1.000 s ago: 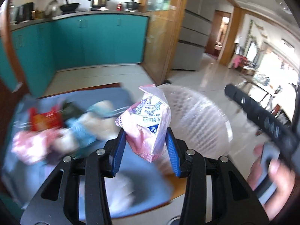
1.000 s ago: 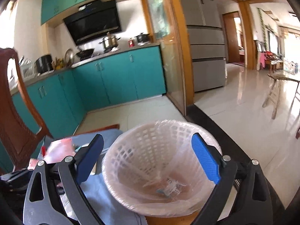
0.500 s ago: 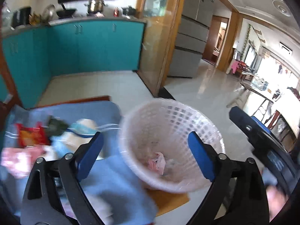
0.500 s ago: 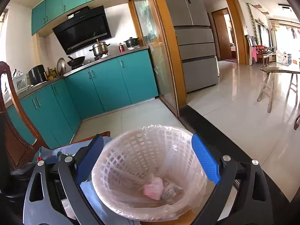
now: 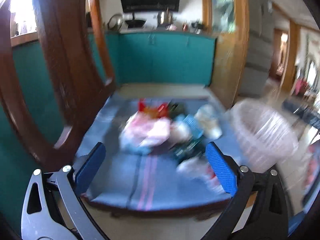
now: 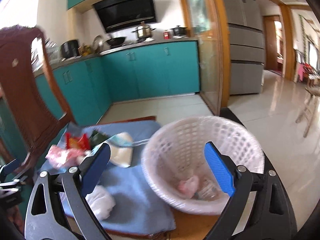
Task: Collect trash
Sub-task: 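Move both open tools back over the chair seat, then grasp the white-and-blue paper cup with the right tool while the left grasps a pink bag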
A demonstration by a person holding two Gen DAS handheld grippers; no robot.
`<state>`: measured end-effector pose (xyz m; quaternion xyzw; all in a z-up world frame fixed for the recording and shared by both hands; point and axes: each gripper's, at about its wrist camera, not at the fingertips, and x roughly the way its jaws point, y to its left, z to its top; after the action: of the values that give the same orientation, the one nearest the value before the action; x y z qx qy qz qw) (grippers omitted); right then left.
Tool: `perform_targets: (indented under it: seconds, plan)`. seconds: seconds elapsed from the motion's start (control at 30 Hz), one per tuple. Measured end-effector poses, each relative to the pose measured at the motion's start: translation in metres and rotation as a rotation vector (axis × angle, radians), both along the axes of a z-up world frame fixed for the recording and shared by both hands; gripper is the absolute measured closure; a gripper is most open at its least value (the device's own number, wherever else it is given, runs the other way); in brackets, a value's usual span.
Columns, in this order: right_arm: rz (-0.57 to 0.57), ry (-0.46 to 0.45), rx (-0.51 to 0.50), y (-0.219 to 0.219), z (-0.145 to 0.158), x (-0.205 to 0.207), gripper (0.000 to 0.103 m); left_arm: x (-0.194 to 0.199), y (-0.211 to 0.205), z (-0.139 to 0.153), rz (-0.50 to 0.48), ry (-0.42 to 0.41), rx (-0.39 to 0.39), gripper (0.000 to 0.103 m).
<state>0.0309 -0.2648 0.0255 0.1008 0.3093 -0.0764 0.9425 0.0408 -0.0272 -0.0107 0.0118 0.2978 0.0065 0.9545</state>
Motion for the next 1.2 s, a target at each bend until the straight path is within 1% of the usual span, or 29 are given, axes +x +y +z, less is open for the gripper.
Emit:
perform_targets:
  seconds: [0.03,0.07,0.13,0.2,0.3,0.4,0.53,0.8,1.1,1.2]
  plan:
    - [0.030,0.011,-0.004,0.012,-0.002,0.000,0.010,0.004,0.003,-0.004,-0.003,0.034,0.010,0.003]
    - [0.051,0.019,-0.001,0.019,-0.003,0.001,0.010,0.005,0.007,-0.005,-0.004,0.041,-0.001,0.003]
    - [0.107,0.050,0.013,0.037,-0.009,0.004,0.010,0.003,0.017,-0.002,0.006,0.040,-0.036,0.003]
    - [0.140,0.064,0.014,0.052,-0.011,0.005,0.010,0.003,0.021,0.002,0.010,0.036,-0.053,0.003]
    - [0.169,0.071,0.009,0.067,-0.012,0.002,0.010,0.000,0.021,0.006,0.011,0.023,-0.053,0.003]
    - [0.200,0.087,0.008,0.081,-0.013,0.006,0.010,-0.003,0.025,0.003,0.007,0.031,-0.058,0.003]
    - [0.206,0.081,-0.005,0.088,-0.013,0.007,0.010,-0.006,0.030,0.000,0.002,0.042,-0.064,0.003]
    - [0.216,0.101,-0.031,0.094,-0.021,0.011,0.010,-0.008,0.036,0.002,0.002,0.043,-0.091,0.003]
    - [0.215,0.110,-0.046,0.092,-0.021,0.010,0.010,-0.007,0.031,0.000,-0.012,0.051,-0.085,0.003]
    - [0.218,0.108,-0.071,0.093,-0.021,0.009,0.010,-0.006,0.029,-0.001,-0.013,0.056,-0.082,0.003]
